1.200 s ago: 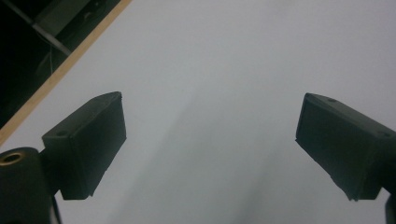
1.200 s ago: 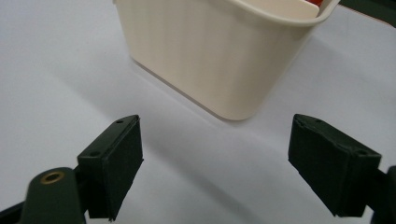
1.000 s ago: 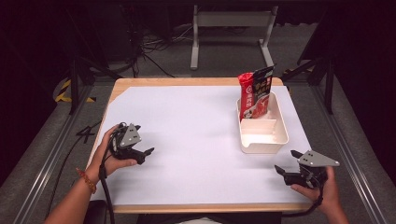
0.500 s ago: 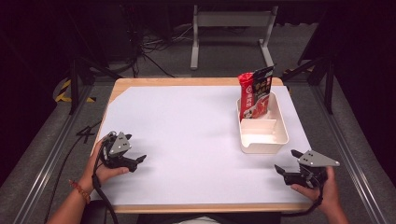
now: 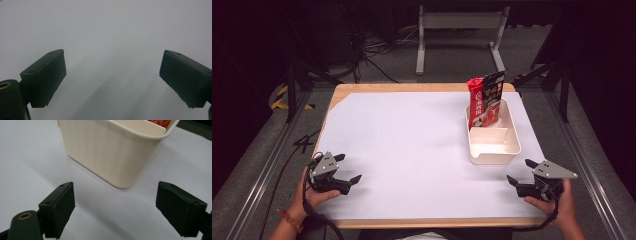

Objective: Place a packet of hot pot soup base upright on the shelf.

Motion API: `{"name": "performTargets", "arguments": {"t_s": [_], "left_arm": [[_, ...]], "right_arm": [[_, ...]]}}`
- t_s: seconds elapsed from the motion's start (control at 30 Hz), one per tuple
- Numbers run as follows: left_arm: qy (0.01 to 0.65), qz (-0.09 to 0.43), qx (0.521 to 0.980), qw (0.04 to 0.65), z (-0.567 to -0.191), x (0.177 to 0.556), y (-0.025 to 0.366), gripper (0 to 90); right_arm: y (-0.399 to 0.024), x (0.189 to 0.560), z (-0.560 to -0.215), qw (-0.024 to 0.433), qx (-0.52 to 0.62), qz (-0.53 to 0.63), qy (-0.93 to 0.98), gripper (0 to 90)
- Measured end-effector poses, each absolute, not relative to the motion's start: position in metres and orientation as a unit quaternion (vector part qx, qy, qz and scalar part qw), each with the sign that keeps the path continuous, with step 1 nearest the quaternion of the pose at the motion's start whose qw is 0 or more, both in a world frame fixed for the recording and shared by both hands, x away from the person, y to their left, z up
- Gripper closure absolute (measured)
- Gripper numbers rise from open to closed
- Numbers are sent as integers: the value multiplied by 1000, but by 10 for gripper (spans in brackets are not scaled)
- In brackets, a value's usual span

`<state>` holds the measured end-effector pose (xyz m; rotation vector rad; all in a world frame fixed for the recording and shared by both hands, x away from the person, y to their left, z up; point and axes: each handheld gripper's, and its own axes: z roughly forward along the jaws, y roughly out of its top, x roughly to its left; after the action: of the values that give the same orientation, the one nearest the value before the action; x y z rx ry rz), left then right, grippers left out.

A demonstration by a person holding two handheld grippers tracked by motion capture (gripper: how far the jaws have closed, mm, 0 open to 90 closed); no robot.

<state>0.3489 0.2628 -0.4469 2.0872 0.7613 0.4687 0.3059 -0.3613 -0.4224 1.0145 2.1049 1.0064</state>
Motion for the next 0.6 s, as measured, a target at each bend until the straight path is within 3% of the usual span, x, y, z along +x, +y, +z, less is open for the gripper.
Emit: {"name": "performTargets", "arguments": {"t_s": [0.6], "left_arm": [[309,189,823,439,-451,343,267,72]], "right_arm": [[-360,306,-424,296,378,377,792,147]]}}
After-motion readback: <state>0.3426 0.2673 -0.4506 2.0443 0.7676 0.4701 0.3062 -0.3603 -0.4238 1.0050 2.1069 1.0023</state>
